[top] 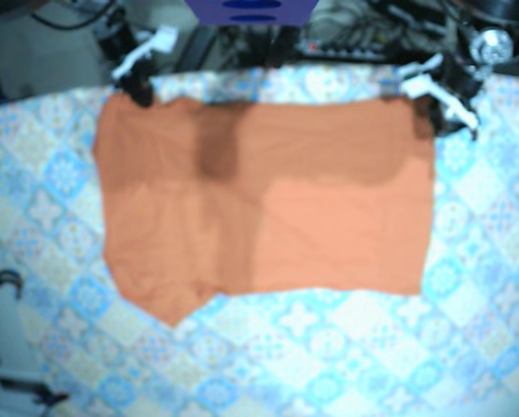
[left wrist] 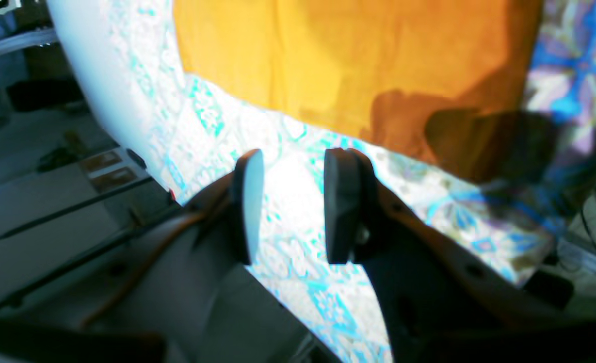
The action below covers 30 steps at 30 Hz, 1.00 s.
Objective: Fold the T-shirt properly
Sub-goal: 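Lift the grasped shirt edge slightly with both grippers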
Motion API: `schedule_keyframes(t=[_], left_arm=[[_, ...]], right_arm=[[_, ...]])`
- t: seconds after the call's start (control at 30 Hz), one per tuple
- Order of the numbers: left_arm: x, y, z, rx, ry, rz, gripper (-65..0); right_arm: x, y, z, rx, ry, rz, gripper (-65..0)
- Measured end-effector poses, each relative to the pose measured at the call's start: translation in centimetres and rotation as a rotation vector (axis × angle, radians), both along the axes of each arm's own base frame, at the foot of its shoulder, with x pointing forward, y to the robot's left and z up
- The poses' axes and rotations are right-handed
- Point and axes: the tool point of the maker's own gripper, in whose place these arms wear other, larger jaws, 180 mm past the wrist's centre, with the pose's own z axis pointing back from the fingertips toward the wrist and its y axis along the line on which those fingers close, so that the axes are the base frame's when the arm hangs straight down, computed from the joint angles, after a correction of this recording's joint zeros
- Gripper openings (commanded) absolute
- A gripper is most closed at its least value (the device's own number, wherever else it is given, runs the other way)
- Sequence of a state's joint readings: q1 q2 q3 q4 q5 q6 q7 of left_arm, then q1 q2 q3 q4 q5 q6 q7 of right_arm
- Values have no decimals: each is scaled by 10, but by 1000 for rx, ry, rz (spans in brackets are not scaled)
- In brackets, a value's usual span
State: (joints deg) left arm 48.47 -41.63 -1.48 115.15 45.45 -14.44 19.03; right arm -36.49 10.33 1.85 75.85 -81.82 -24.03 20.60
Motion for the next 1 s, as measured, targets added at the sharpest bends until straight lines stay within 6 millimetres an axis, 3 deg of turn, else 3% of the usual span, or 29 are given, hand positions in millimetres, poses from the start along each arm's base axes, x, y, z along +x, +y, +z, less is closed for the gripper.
schedule_keyframes(t=[0.47, 0.63, 0.87, 1.0], left_arm=[[-49, 6, -57, -5, 188, 32, -450], [-54, 22, -72, 31, 221, 56, -450], [-51, 27, -90, 48, 247, 61, -450], [-43, 16, -92, 24, 236, 37, -450]], right_arm=[[-3, -1, -2, -6, 10, -4, -650], [-3, -1, -2, -7, 10, -6, -650], [-3, -2, -2, -8, 10, -8, -650], [-3, 0, -2, -3, 10, -5, -650]])
